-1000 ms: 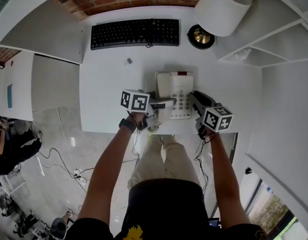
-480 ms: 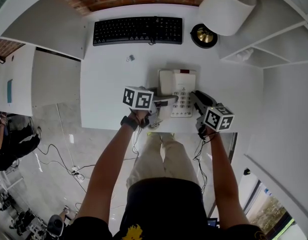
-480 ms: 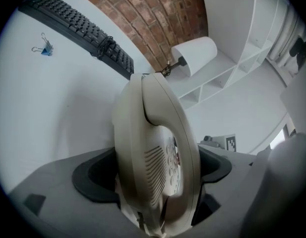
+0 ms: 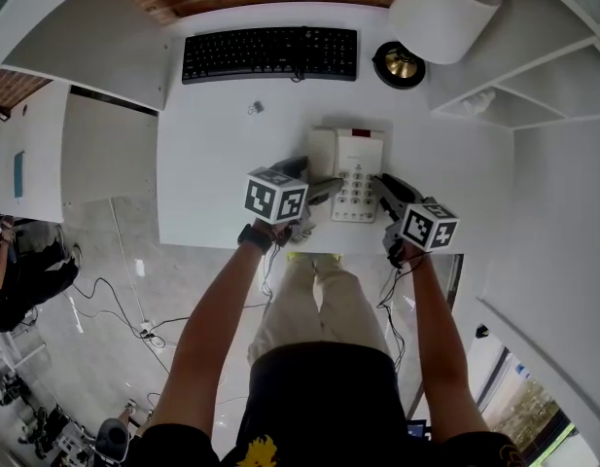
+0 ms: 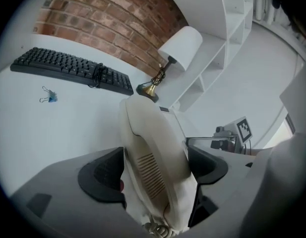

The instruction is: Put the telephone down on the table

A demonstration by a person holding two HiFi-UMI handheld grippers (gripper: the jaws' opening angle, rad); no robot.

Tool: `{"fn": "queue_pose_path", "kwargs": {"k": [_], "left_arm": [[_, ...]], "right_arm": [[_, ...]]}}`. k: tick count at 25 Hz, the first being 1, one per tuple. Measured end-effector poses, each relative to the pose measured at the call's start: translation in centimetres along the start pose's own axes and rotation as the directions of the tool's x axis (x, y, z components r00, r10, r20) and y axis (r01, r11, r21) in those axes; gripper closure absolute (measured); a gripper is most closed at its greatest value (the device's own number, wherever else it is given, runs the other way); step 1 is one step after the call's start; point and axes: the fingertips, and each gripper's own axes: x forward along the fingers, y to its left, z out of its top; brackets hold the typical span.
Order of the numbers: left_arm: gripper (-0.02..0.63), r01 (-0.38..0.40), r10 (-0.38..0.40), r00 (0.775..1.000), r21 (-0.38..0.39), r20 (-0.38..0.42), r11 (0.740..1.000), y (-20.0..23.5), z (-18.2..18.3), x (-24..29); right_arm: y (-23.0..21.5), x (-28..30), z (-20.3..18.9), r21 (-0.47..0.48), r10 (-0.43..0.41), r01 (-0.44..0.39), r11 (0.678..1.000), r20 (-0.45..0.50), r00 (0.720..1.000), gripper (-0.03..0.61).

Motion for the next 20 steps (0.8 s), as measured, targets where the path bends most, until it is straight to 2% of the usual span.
{"fn": "queue_pose_path", "kwargs": {"k": [5,7,13,20], "left_arm": [[0.192,0.043,-0.039,0.999,-0.123,0.029,0.991,0.30,-0.68,-0.02],[0.171,0.054,-0.048,0.998,-0.156,0.044,0.986,0.45,-0.75,-0.07],[0.173,0.022,-0.017,0.999,-0.105,0.048,0.994,0.31,-0.37,-0.38],[0.187,0.070,-0.052,0.993,-0.166,0.109,0.984,0.13,-0.63,-0.67]], "right_arm": [[0.16,0.07,-0.06,0.018,0.003,-0.003,1.000,0.005,1.000,0.469],[0.19,0.02,0.03,0.021,0.001,-0.001,1.000,0.003,1.000,0.469],[0.32,-0.17,0.25,0.023,-0.001,0.001,1.000,0.006,1.000,0.469],[0.42,-0.55,0.73,0.035,-0.002,0.001,0.999,0.032,0.999,0.472]]}}
